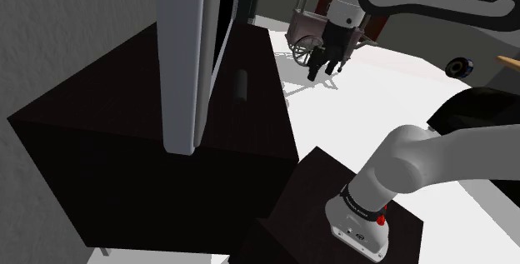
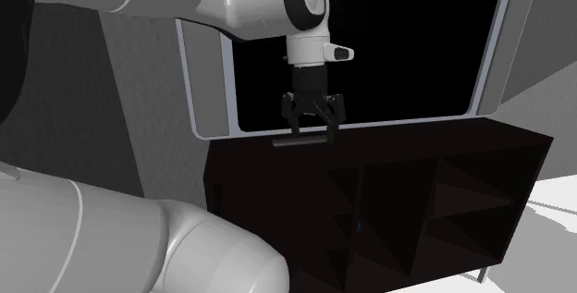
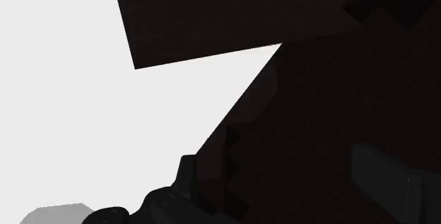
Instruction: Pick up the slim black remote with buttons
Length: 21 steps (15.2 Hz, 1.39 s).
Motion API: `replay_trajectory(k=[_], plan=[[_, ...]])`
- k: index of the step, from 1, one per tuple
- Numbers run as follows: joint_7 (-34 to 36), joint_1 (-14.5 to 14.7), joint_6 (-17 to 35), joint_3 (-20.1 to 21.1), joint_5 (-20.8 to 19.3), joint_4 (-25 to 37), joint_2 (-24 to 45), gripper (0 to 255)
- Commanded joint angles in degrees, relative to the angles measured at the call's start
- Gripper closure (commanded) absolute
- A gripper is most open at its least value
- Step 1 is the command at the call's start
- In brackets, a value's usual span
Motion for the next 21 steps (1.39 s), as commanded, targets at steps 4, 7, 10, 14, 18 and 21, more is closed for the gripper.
replay_trajectory(k=[4, 7, 10, 14, 18, 21], plan=[[7.8, -0.5, 1.3, 2.9, 4.0, 2.7, 6.0, 0], [15.3, -1.1, 2.8, 5.3, 7.5, 6.2, 12.4, 0], [22.5, -1.7, 4.2, 7.3, 10.5, 10.3, 19.0, 0], [31.5, -2.4, 6.0, 9.2, 13.8, 16.6, 28.0, 0], [40.1, -2.9, 7.5, 10.2, 16.5, 23.6, 37.1, 0], [43.2, -3.0, 8.8, 10.4, 17.4, 26.0, 40.9, 0]])
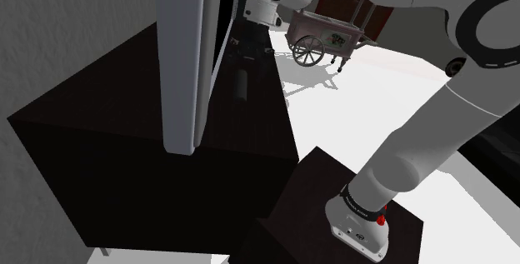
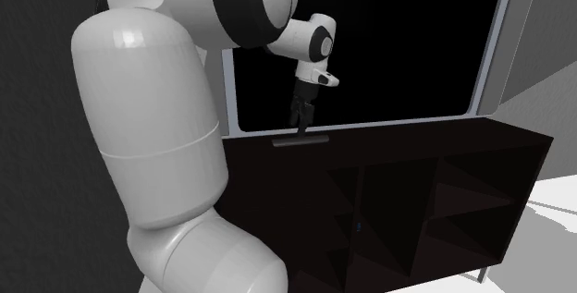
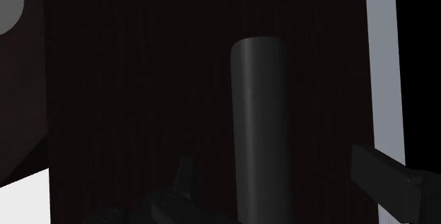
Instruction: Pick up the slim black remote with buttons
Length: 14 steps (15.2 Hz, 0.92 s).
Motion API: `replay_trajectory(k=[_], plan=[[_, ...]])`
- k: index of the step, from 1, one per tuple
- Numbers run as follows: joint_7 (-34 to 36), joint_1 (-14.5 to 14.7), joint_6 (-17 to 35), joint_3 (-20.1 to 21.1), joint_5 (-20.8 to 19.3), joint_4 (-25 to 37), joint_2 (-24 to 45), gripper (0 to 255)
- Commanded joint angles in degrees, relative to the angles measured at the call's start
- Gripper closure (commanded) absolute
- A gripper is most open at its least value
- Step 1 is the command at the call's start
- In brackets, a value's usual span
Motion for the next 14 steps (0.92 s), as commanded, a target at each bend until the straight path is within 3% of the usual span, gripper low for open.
replay_trajectory(k=[1, 8, 9, 14], plan=[[0.6, -0.1, 1.1, 0.0, 0.2, 0.0, 1.2, 0], [0.0, 0.0, 5.3, 0.1, 0.4, -3.3, 2.1, 0], [0.0, 0.0, 5.3, 0.1, 0.4, -3.3, 2.1, 255], [0.1, 0.1, 5.2, 0.2, 0.4, -3.2, 2.0, 255]])
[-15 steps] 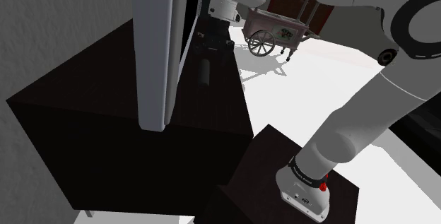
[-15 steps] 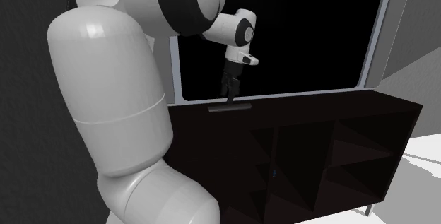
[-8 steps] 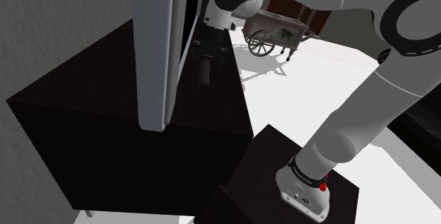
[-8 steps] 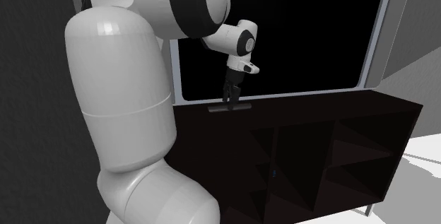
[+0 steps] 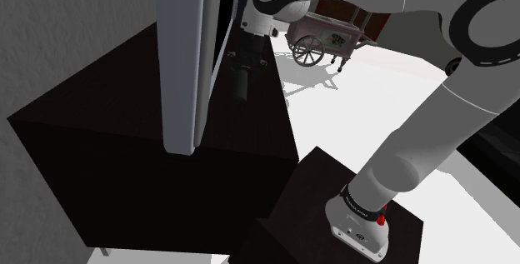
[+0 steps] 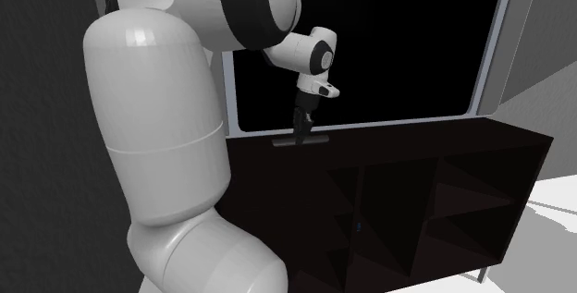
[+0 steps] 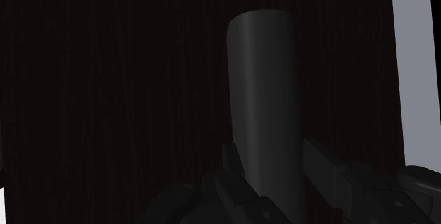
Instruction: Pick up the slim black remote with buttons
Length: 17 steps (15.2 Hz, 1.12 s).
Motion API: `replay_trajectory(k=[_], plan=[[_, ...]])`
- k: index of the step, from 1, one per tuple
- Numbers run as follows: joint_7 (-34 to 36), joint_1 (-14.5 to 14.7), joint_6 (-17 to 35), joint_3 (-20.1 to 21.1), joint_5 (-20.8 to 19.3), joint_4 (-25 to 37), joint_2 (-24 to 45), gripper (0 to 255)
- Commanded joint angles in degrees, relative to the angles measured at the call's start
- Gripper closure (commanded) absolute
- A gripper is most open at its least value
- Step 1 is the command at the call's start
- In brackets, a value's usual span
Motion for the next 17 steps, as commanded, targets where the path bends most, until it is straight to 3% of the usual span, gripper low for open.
replay_trajectory(k=[1, 4, 17], plan=[[0.0, 0.1, 0.2, 0.1, 0.1, -0.3, 0.4, 255], [-0.1, 0.1, 0.3, 0.1, 0.1, -0.3, 0.4, 255], [1.5, -0.1, -9.4, -0.2, -0.2, 8.0, -1.1, 255]])
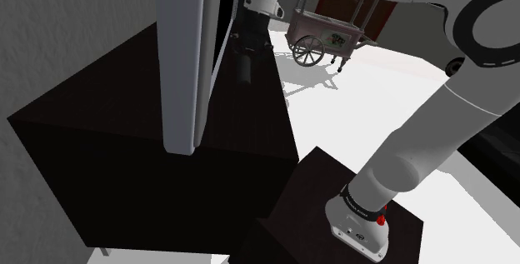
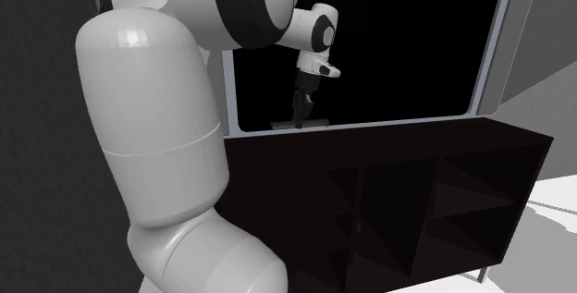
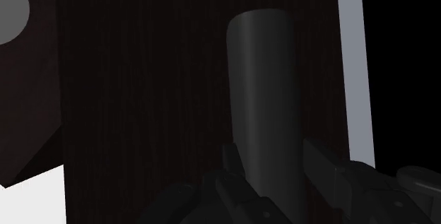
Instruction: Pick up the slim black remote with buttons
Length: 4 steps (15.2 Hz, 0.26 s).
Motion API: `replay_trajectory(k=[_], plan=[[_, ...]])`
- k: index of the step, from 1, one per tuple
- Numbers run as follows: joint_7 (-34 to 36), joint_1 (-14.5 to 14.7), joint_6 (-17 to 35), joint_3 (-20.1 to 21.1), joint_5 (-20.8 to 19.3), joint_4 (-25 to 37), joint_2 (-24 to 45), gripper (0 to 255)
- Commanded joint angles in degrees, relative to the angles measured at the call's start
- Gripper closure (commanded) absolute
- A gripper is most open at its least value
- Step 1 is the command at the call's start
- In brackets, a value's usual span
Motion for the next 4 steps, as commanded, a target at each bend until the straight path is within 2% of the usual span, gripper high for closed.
replay_trajectory(k=[1, 4], plan=[[0.2, 0.0, -1.4, 0.0, 0.0, 1.4, -0.1, 255], [0.4, 0.0, -2.3, -0.1, -0.1, 2.2, -0.1, 255]])
